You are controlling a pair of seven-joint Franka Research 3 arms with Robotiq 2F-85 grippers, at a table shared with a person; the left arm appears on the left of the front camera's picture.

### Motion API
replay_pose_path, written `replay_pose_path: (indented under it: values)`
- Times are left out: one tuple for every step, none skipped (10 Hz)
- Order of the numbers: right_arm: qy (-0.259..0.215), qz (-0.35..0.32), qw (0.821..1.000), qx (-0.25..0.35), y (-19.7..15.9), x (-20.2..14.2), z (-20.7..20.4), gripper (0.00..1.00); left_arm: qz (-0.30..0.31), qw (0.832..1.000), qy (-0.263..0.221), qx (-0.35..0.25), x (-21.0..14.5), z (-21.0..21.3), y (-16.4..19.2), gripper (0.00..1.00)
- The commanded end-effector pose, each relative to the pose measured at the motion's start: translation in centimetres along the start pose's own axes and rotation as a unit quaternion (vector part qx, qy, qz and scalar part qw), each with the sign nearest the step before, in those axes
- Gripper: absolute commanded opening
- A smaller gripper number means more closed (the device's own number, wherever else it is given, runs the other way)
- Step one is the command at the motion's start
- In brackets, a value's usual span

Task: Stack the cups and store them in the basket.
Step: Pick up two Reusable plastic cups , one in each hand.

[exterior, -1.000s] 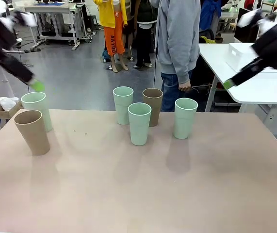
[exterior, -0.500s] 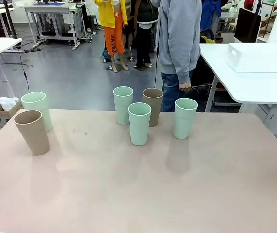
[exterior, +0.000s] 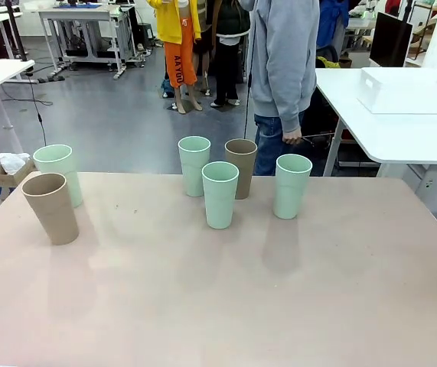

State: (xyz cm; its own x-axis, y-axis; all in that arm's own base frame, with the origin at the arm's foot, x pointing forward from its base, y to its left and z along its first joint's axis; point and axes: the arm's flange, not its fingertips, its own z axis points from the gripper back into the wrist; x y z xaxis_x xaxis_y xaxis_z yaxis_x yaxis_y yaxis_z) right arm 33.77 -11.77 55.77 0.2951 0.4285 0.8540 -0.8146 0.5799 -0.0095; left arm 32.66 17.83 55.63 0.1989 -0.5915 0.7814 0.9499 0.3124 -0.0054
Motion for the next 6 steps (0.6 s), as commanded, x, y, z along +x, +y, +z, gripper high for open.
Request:
replay_pose_path:
  values:
    - [-0.007,0.007,1.000,0.004,0.18,0.12,0.00,1.00,-0.017,1.000,-0.020,-0.002,-0.11,-0.57,-0.27,1.00]
    - [-0.008,0.005,1.000,0.004,0.24,0.10,0.01,1.00,-0.017,1.000,-0.023,-0.005,-0.17,-0.80,-0.37,1.00]
    - [-0.008,0.001,1.000,0.005,0.28,0.10,-0.02,1.00,-0.018,0.999,-0.029,-0.001,0.09,-1.15,-0.63,1.00]
    - [-0.006,0.002,1.000,0.014,0.42,0.09,-0.05,1.00,-0.007,0.999,-0.026,0.022,0.12,-1.00,-0.85,1.00]
    - [-0.001,-0.008,1.000,0.002,0.35,0.15,-0.03,1.00,-0.008,1.000,-0.014,-0.002,0.01,-0.49,-0.28,1.00]
    - [-0.001,-0.008,1.000,0.002,0.35,0.15,-0.03,1.00,-0.008,1.000,-0.014,-0.002,0.01,-0.49,-0.28,1.00]
